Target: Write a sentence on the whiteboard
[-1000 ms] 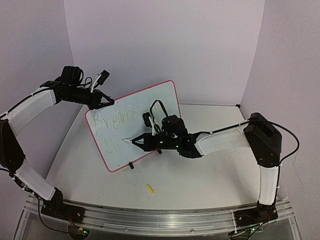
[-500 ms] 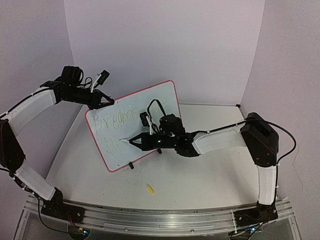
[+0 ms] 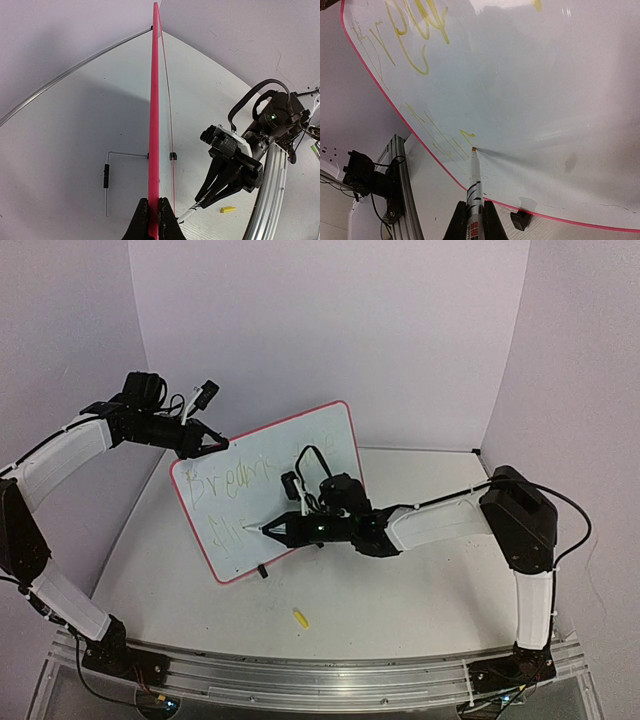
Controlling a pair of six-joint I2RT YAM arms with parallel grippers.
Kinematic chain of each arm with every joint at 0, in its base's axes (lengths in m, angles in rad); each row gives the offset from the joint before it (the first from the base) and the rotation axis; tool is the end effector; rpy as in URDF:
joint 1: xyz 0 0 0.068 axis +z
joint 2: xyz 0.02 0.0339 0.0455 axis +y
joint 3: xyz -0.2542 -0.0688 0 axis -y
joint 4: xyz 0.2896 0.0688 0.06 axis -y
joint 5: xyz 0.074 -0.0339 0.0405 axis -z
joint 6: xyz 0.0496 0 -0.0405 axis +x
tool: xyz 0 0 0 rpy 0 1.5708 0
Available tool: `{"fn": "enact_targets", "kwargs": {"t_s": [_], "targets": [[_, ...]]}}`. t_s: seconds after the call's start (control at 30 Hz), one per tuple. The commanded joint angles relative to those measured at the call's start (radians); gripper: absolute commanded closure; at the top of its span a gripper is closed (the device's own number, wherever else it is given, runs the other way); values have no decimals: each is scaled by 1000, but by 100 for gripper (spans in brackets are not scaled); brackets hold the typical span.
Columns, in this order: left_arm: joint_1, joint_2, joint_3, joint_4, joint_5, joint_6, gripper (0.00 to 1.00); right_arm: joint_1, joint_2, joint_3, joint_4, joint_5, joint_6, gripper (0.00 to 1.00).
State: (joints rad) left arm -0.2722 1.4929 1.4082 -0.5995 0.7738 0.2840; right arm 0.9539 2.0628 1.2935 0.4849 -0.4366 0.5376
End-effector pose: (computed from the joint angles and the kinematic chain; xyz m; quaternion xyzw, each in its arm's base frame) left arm 0.3554 -0.1352 0.3330 0.3853 0.7600 -0.3385 0.3992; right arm 0.2745 0.4233 0.1458 -0.2885 0.7375 0.5246 0.3125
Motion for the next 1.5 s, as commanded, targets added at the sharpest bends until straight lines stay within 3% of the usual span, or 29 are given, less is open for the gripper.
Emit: {"fn": "enact_targets", "kwargs": {"t_s": [0.0,0.33,1.47], "targets": [[-59,67,-49,-103,23,42,100,-6,5,-13,-6,16,-16,100],[-60,65,-48,-103,22,43,100,-5,-52,-10,-11,92,-40,100],[-61,65,-48,-105,19,44,100,-5,-49,51,-15,85,-50,100]]}}
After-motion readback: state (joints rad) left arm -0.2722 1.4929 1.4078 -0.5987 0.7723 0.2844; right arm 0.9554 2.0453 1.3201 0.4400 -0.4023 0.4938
